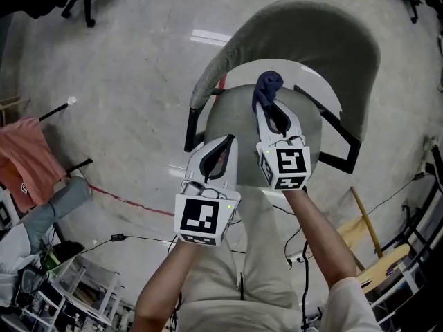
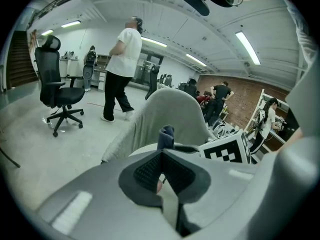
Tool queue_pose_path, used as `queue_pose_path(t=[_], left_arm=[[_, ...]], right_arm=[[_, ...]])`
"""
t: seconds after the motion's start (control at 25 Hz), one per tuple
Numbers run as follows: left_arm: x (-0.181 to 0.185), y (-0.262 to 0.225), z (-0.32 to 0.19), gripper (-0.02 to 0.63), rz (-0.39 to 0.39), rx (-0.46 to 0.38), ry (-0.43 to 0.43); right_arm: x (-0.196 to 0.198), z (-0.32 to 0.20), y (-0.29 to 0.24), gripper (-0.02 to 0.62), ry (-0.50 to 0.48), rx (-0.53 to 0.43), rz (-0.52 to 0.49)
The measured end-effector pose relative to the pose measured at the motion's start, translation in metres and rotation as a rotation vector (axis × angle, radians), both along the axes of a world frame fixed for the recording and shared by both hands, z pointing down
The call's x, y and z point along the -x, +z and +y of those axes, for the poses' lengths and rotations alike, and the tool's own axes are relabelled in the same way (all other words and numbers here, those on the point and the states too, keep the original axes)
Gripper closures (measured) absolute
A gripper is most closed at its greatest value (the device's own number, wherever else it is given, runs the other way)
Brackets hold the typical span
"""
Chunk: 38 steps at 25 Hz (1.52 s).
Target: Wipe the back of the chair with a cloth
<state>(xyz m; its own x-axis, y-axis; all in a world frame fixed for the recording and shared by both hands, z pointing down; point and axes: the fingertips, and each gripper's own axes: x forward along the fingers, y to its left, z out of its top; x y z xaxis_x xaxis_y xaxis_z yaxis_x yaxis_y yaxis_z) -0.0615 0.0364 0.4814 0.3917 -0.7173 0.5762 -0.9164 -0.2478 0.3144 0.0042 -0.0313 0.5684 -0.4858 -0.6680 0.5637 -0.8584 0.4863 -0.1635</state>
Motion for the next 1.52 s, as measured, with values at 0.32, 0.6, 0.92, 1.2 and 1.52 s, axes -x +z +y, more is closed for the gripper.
queue_pose_path(t=[0.32,0.6,0.92,1.2,1.52], left_arm=[[-0.032,-0.004,-0.003,0.604,0.005,-0.004,0.078],[-0.052,-0.001,0.0,0.604,0.005,-0.003,0.139],[-0.067,0.011,-0.001,0.604,0.001,0.011,0.186],[-0.07,0.022,-0.006,0.604,-0.001,0.021,0.201],[-0.068,0.03,-0.01,0.604,-0.003,0.031,0.196]], right_arm=[[-0.11,0.005,0.007,0.522,0.395,0.026,0.042],[-0.18,0.022,0.013,0.522,0.628,0.023,0.102],[-0.23,0.031,0.03,0.525,0.812,0.038,0.138],[-0.262,0.031,0.051,0.525,0.93,0.071,0.149],[-0.265,0.009,0.059,0.525,0.909,0.059,0.157]])
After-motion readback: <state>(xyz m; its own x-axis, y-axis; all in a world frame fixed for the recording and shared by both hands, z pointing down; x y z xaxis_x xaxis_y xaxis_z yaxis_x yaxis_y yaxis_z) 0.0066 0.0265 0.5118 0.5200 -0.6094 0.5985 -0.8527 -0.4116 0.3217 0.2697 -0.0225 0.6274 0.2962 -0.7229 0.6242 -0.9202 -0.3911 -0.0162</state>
